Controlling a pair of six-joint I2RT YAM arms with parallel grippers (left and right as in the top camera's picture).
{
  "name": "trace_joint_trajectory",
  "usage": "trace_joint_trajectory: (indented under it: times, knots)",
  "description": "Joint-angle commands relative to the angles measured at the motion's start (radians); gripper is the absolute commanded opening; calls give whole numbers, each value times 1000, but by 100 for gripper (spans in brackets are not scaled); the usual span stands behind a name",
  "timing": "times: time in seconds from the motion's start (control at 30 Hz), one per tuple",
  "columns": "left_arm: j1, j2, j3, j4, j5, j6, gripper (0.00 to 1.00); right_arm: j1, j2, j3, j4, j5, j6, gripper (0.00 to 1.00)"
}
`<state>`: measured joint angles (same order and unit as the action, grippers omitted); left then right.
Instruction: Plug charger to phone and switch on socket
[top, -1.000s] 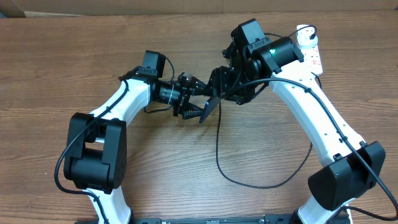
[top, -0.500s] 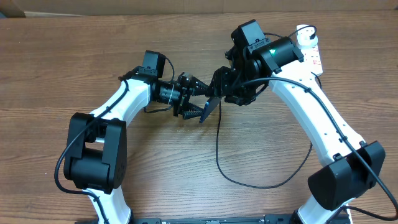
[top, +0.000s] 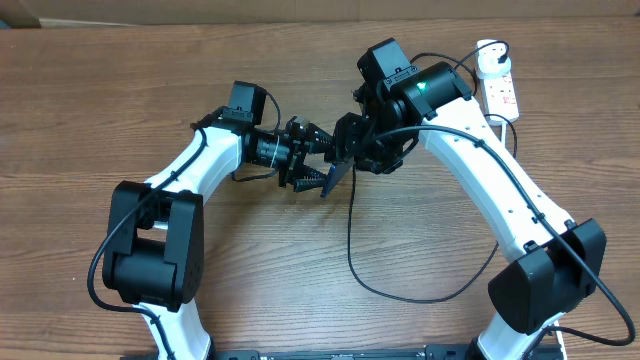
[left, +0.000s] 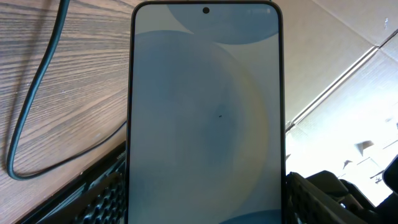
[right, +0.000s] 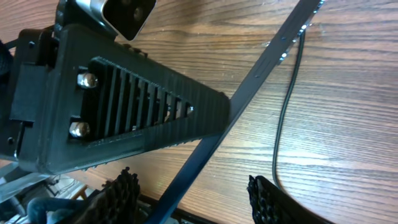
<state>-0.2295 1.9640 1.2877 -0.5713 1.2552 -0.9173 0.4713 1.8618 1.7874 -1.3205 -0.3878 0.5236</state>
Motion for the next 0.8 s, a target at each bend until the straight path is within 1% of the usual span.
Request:
trace_joint_trajectory:
  times: [0.0,0.1,0.27,0.7,0.77]
  knots:
    - [-1,-14,24,0,35,12,51,1,2,-3,-3,47,15,56]
    - [-1,-14,24,0,35,12,51,1,2,-3,-18,74,27,52]
    - [-1,-14,24,0,35,12,51,1,2,-3,-20,74,27,54]
    - [-1,-14,24,0,35,12,51,1,2,-3,-22,73,26,54]
    - [-1,-14,24,1,35,12,51,1,2,-3,-22,73,26,62]
